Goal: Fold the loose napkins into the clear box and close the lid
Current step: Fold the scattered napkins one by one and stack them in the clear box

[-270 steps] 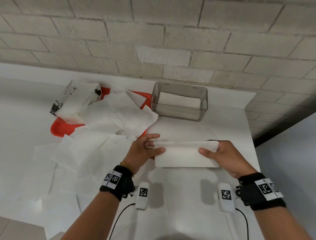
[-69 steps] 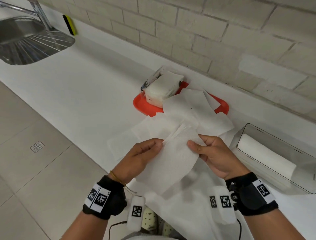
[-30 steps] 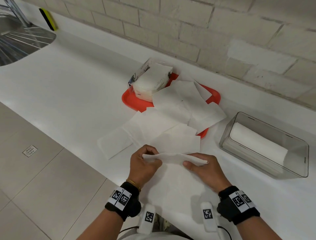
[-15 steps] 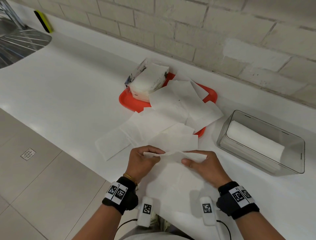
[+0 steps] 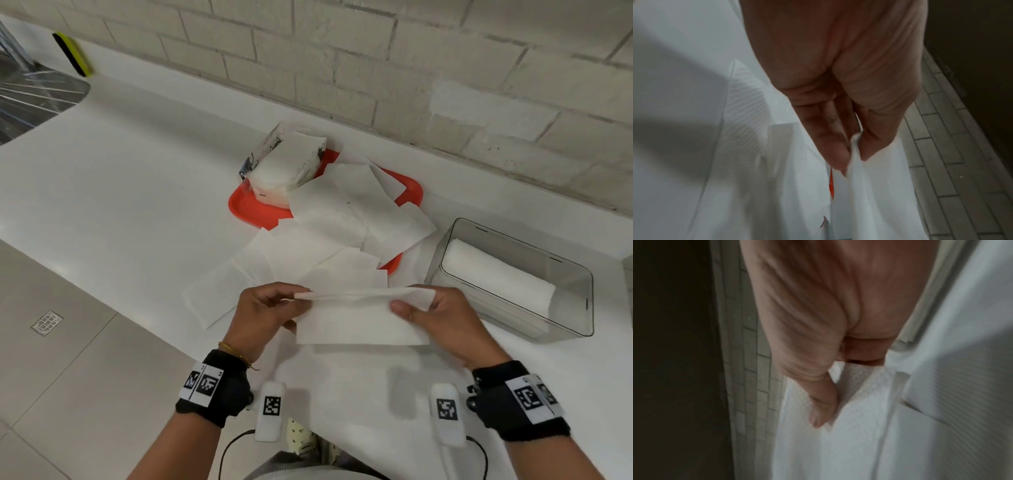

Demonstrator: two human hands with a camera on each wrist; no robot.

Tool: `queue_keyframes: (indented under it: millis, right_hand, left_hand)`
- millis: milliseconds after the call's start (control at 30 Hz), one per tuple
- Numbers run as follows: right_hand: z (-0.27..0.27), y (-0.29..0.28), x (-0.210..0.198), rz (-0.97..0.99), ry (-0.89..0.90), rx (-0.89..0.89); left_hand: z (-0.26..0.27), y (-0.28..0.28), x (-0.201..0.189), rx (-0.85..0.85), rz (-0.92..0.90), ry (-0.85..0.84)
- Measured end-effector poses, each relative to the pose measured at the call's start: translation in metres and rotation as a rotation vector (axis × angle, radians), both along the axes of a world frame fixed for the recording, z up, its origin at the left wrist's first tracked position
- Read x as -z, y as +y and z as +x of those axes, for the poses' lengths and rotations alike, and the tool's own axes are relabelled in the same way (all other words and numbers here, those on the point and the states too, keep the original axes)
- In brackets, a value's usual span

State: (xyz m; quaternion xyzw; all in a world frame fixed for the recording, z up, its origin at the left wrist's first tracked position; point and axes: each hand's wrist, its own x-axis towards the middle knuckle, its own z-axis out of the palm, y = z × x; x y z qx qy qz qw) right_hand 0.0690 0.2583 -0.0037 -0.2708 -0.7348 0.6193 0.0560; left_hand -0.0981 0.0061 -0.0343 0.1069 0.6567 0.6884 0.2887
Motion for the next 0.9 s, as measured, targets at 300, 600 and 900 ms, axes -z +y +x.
queue_keyframes:
  millis: [300, 600, 900]
  right_hand:
    - [0.052, 0.1, -0.066, 0.126, -0.02, 0.425]
    - [0.07, 0.183, -0.031, 0.209, -0.439, 0.577]
    - [0.054, 0.186, -0.015, 0.317, -0.559, 0.573]
  left_hand:
    - [-0.007, 0.01, 0.018, 0.083, -0.305, 0.271]
    - [0.004, 0.03, 0.043, 0.335, -0.603, 0.765]
    - [0.002, 0.037, 0.05, 0.31, -0.621, 0.788]
